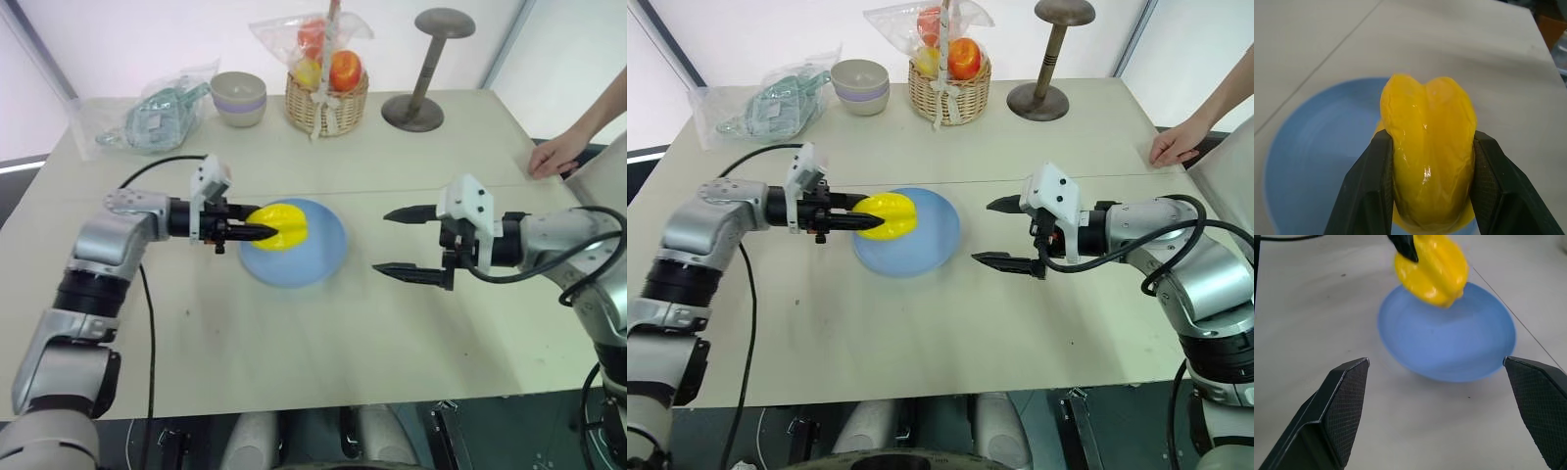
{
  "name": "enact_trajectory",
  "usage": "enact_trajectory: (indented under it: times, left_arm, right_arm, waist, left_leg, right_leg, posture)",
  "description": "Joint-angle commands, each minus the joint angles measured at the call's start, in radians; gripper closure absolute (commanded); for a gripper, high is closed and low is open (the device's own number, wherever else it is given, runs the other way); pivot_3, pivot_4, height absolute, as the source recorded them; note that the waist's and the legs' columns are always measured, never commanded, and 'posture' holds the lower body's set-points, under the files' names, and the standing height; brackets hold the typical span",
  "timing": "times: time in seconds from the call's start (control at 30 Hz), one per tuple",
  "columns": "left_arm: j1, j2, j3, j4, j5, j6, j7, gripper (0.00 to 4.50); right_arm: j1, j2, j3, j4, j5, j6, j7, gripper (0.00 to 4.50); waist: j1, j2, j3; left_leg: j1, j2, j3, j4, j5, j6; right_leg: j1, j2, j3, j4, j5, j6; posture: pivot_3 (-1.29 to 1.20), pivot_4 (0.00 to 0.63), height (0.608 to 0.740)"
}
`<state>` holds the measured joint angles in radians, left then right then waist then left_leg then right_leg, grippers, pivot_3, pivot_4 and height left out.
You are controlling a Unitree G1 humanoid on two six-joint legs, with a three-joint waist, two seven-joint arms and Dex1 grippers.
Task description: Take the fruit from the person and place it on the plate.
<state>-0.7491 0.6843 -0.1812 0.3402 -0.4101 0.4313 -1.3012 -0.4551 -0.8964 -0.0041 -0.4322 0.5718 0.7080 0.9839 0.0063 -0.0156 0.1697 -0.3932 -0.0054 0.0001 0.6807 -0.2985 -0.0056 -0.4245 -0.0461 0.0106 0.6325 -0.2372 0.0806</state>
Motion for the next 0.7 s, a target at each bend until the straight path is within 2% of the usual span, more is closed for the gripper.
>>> enact_trajectory:
  times: [0.03,0.27,0.47,0.57,0.7]
  left_arm:
    - [-0.035,-0.023,-0.008,0.049,0.062,-0.097,-0.031,3.05]
    - [-0.032,-0.071,-0.006,0.114,0.130,-0.183,-0.045,3.05]
    - [-0.023,-0.095,0.018,0.128,0.138,-0.196,-0.044,0.08]
    - [-0.019,-0.098,0.042,0.102,0.113,-0.172,-0.045,0.08]
    - [-0.026,-0.094,0.117,0.006,0.030,-0.056,-0.016,0.08]
  right_arm:
    - [-0.005,0.005,-0.019,-0.051,0.008,-0.008,-0.014,0.00]
    - [0.012,0.008,-0.024,-0.067,0.011,-0.001,-0.028,0.00]
    - [0.017,0.011,-0.023,-0.071,0.012,-0.001,-0.037,0.00]
    - [0.018,0.011,-0.025,-0.071,0.013,-0.001,-0.038,0.00]
    - [0.022,0.008,-0.028,-0.071,0.014,-0.003,-0.035,0.00]
  waist:
    - [0.001,0.000,0.000]
    - [0.004,0.000,0.000]
    - [0.004,0.000,0.000]
    - [0.003,0.000,0.000]
    - [0.003,0.000,0.000]
  left_leg:
    - [0.000,0.000,0.000,0.000,0.000,0.000]
    - [0.000,0.000,0.000,0.000,0.000,0.000]
    - [0.000,0.000,0.000,0.000,0.000,0.001]
    - [0.000,0.000,-0.001,0.000,0.000,0.001]
    - [-0.001,0.000,-0.001,0.000,0.000,0.001]
  right_leg:
    - [0.000,0.000,0.000,0.000,0.000,0.000]
    - [0.000,-0.001,0.000,0.000,0.000,0.000]
    - [0.000,-0.001,0.000,0.000,0.000,0.000]
    - [0.000,-0.001,0.000,0.000,0.000,0.000]
    - [0.000,-0.001,0.001,0.000,0.000,0.000]
  posture:
    - [0.00,0.150,0.740]
    - [0.00,0.150,0.740]
    - [0.00,0.150,0.740]
    - [0.00,0.150,0.740]
    - [0.00,0.150,0.740]
